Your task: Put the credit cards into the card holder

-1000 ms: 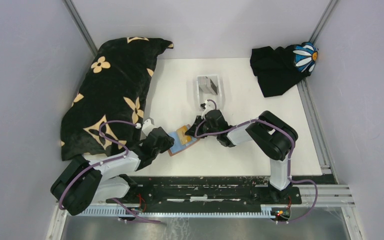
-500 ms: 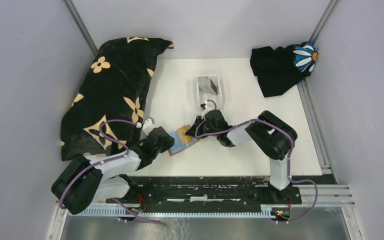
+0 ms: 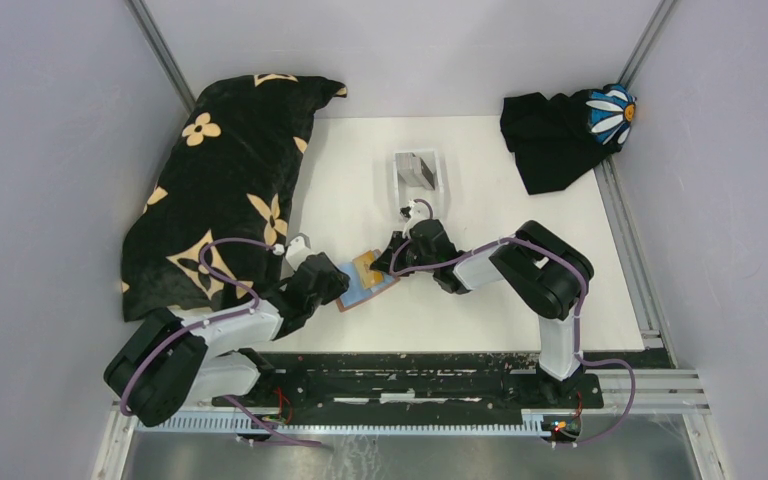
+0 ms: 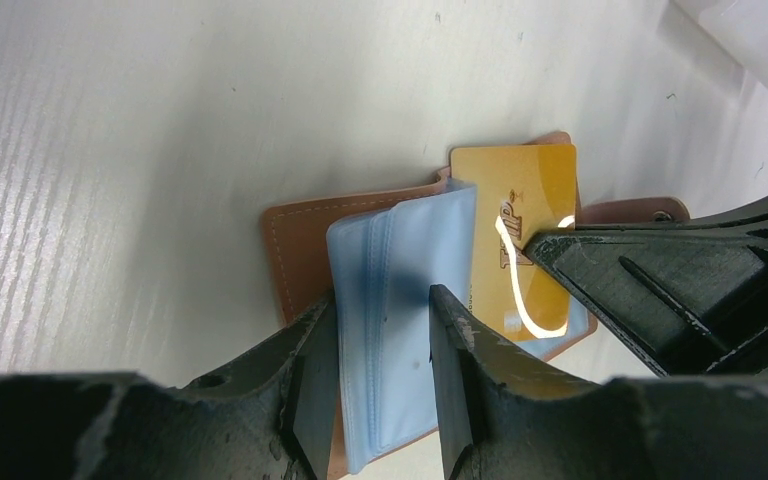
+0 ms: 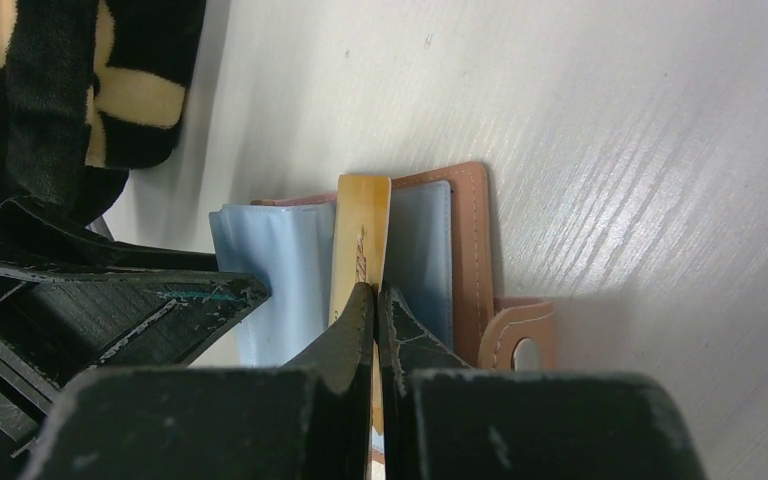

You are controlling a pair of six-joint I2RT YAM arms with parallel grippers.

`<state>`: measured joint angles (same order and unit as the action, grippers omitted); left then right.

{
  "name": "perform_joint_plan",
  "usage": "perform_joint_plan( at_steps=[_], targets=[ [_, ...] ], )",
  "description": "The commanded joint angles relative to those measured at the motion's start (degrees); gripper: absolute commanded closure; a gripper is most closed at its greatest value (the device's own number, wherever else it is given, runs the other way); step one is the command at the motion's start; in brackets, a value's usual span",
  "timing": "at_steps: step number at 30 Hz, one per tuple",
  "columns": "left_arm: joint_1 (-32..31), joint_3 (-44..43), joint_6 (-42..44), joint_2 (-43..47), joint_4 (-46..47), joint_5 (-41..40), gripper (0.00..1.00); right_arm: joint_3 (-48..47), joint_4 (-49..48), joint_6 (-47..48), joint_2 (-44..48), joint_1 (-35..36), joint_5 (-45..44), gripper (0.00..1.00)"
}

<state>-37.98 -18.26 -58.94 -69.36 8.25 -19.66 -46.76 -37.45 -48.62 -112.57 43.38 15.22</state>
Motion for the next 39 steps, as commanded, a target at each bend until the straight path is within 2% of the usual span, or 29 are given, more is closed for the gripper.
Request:
perform_joint_plan(
  at_steps=[1, 39],
  targets=[
    [0.0, 0.8, 1.6, -3.4, 0.0, 0.8, 0.56, 0.1, 3.8, 2.7, -3.1, 1.0, -0.9, 0.99],
    [0.1, 0.8, 1.8, -3.3, -0.4, 1.0, 0.56, 0.9, 2.1, 2.3, -3.0, 1.0, -0.7, 0.99]
  ],
)
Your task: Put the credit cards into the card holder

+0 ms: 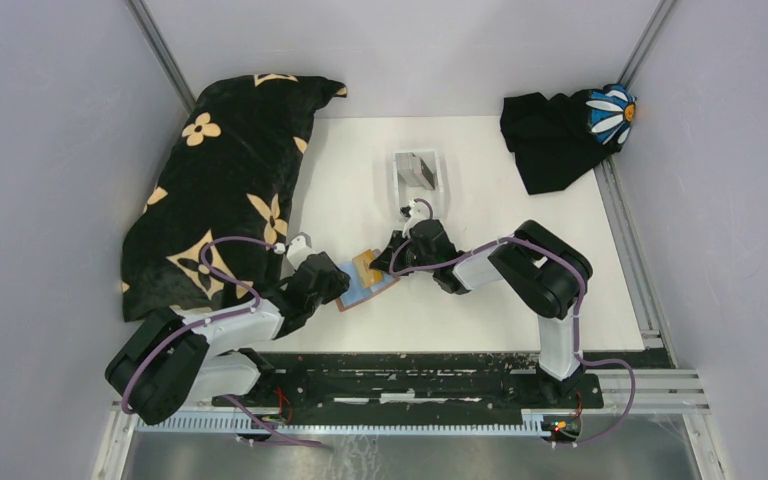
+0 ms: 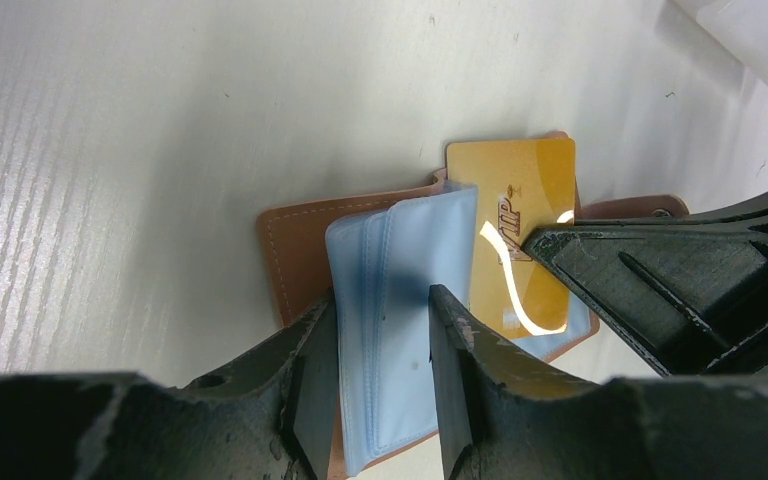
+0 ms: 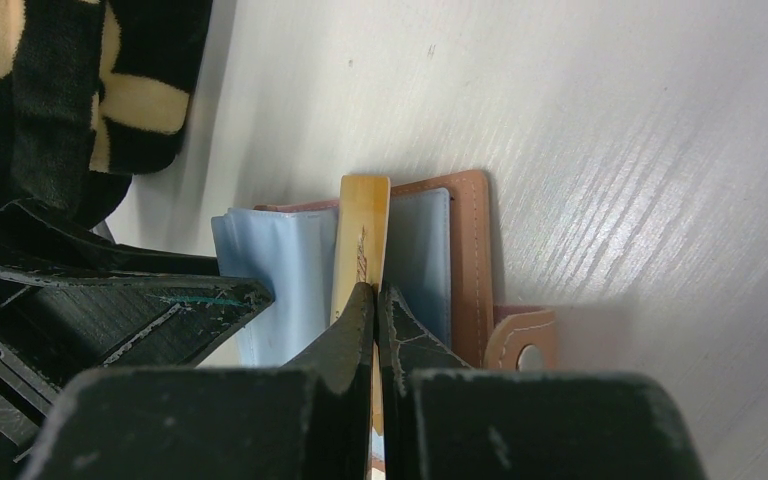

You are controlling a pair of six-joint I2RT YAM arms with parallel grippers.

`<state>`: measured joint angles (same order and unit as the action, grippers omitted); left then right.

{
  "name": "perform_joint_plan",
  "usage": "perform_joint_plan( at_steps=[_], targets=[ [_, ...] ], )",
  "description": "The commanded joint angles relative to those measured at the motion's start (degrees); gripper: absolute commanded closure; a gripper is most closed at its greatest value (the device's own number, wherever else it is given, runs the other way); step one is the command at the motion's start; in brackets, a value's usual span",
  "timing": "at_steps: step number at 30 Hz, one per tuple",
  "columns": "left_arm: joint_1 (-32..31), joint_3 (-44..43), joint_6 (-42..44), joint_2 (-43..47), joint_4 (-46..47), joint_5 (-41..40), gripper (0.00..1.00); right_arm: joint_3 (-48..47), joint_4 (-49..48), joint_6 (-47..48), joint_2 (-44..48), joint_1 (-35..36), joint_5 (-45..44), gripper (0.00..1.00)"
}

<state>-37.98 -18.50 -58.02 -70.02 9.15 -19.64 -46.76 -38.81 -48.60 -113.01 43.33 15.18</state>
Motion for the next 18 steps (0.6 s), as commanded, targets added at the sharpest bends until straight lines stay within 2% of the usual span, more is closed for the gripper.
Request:
perform_joint_plan(
  at_steps=[1, 18],
  targets=[
    [0.0, 0.9, 0.9, -2.6, -1.3, 1.0, 0.56, 0.9, 3.4, 2.3, -2.5, 1.0, -0.7, 0.99],
    [0.0, 2.7, 0.6, -2.6, 2.5, 1.0, 0.56, 1.4, 5.0, 3.2, -0.4, 1.1, -1.4, 0.99]
  ],
)
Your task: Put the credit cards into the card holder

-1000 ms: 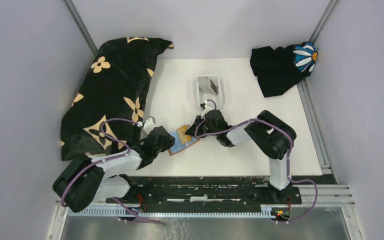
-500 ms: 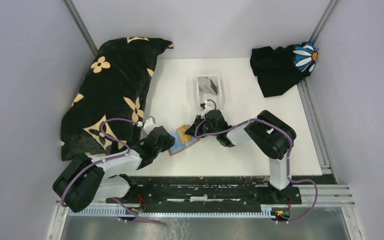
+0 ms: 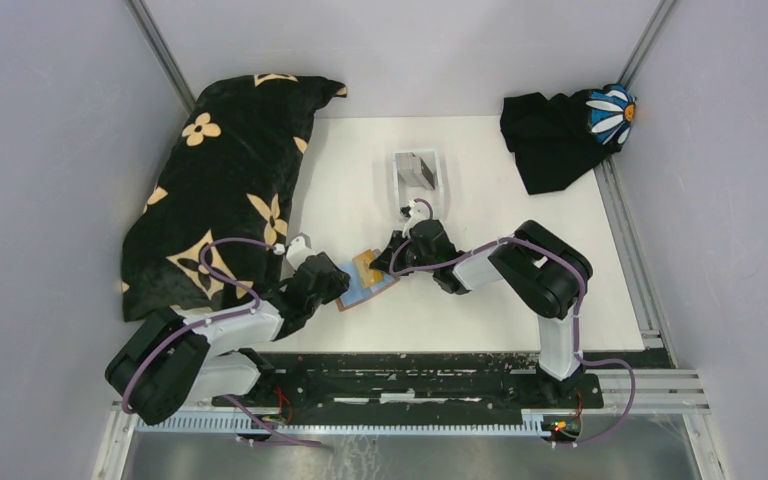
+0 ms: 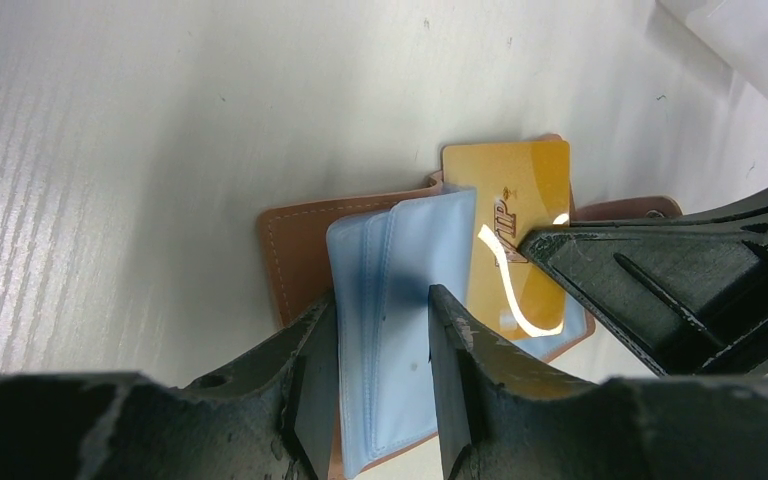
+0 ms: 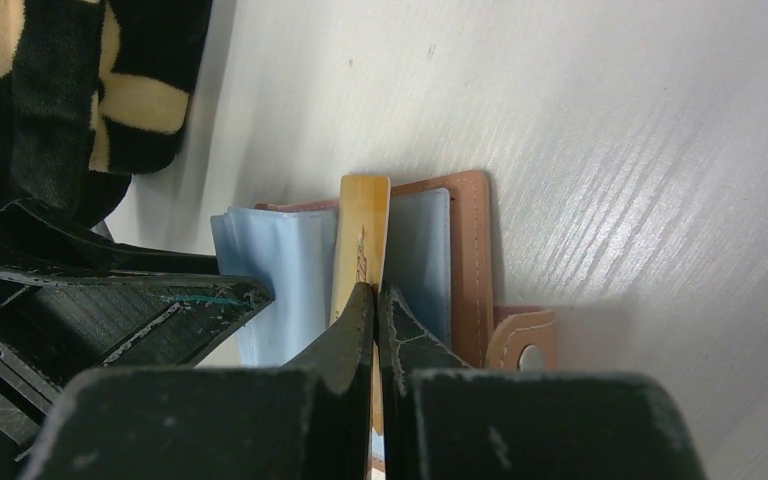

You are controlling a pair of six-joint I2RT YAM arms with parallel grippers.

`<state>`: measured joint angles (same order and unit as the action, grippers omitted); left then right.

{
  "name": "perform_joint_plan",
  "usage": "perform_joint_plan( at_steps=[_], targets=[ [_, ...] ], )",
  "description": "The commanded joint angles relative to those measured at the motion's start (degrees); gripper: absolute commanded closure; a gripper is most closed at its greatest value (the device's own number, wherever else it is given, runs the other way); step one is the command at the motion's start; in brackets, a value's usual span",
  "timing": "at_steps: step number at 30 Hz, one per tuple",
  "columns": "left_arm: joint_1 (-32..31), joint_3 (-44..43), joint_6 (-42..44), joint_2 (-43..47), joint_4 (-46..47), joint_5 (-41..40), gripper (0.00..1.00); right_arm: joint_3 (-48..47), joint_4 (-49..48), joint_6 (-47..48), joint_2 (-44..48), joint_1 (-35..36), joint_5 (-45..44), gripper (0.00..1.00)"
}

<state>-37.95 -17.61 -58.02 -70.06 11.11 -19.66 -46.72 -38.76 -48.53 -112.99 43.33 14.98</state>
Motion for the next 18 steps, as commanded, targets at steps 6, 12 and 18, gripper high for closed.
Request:
perform_joint_plan(
  at_steps=[6, 12, 18],
  targets=[
    [-0.1, 3.0, 0.3, -2.2, 0.6, 1.3, 0.57, 1.5, 6.0, 3.7, 1.2, 0.8, -1.2, 0.99],
    [0.0, 5.7, -0.8, 4.7, -3.5, 0.1, 0.57, 1.0, 5.6, 3.4, 0.6, 0.8, -1.0, 0.99],
    [0.0, 7.0, -1.6, 10.3, -6.3, -1.3, 0.57, 1.4, 5.1, 3.1, 0.6, 0.8, -0.9, 0.99]
  ],
)
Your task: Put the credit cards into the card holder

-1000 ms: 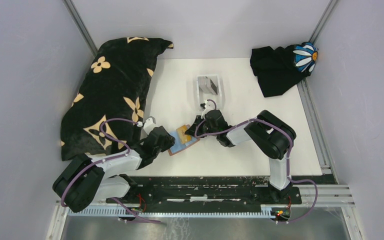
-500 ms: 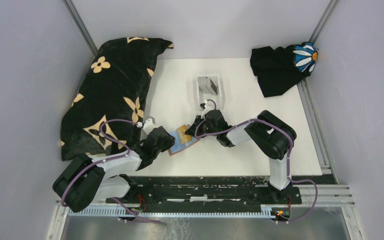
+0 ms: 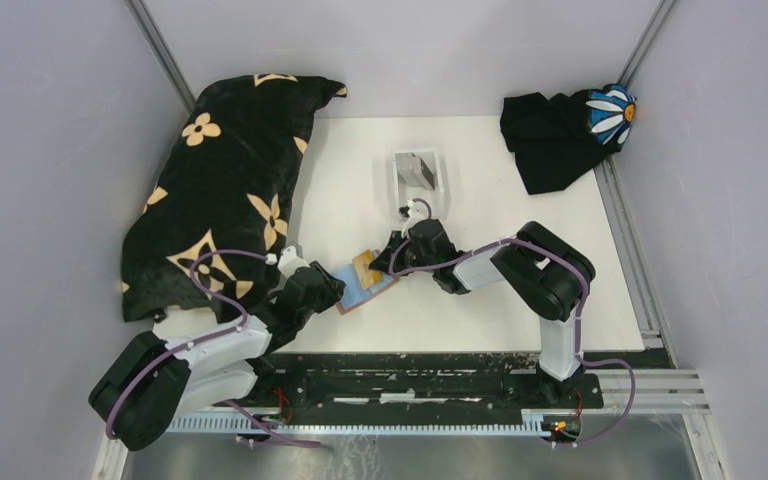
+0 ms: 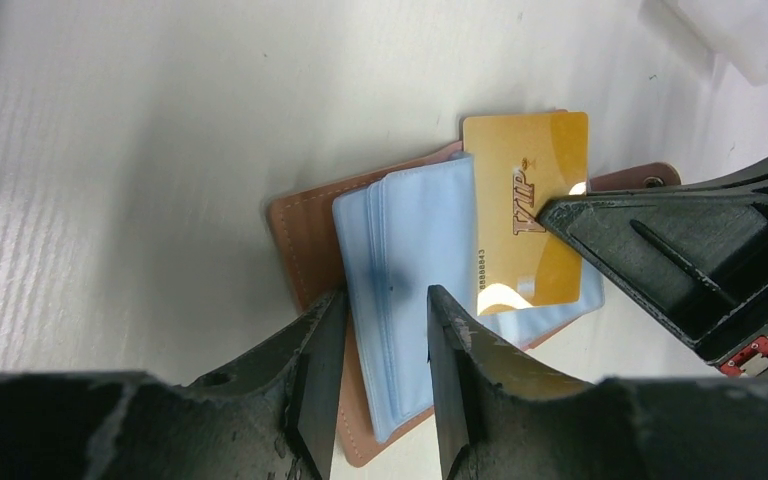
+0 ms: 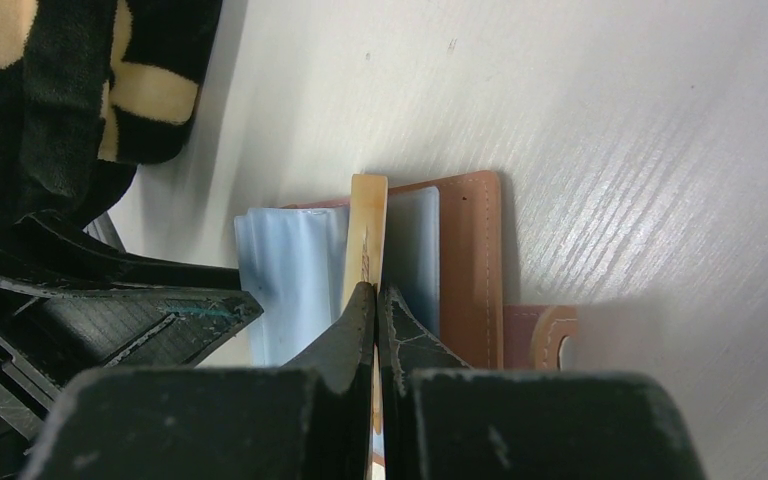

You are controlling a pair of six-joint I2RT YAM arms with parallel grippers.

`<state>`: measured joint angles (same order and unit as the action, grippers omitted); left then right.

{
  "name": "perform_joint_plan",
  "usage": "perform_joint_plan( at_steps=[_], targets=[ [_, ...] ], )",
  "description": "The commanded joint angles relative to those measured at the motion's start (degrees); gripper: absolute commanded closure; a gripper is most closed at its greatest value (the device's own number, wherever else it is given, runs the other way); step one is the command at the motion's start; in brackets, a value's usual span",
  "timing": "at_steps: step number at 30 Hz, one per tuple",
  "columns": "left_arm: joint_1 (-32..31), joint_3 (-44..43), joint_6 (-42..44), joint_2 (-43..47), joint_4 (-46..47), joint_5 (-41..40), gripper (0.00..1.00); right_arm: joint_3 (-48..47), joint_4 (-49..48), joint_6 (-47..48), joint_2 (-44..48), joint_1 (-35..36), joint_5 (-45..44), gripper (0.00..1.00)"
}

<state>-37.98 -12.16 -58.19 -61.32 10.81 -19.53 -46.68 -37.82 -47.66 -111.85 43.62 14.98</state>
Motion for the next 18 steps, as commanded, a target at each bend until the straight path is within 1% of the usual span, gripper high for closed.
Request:
perform_joint_plan(
  at_steps=[1, 7, 11, 16, 18],
  targets=[
    [0.0, 1.7, -1.4, 1.5, -5.9, -1.4, 0.57, 1.4, 4.2, 2.3, -0.4, 0.5, -0.9, 0.99],
    [0.0, 1.5, -1.4, -1.4, -4.8, -0.5, 0.57, 1.8, 4.3, 2.5, 0.5, 0.5, -0.9, 0.99],
    [0.0, 1.6, -1.1, -1.5, -4.4, -0.7, 0.58, 1.7, 4.3, 2.5, 1.0, 0.5, -0.7, 0.99],
    [0.0, 1.8, -1.1, -3.1, -3.6, -0.5, 0.68, 1.3, 5.3, 3.5, 2.1, 0.5, -0.7, 0.99],
    [0.0, 1.6, -1.2, -3.9, -3.5, -0.8, 0.69, 1.7, 4.7, 3.7, 1.8, 0.5, -0.8, 0.99]
  ],
)
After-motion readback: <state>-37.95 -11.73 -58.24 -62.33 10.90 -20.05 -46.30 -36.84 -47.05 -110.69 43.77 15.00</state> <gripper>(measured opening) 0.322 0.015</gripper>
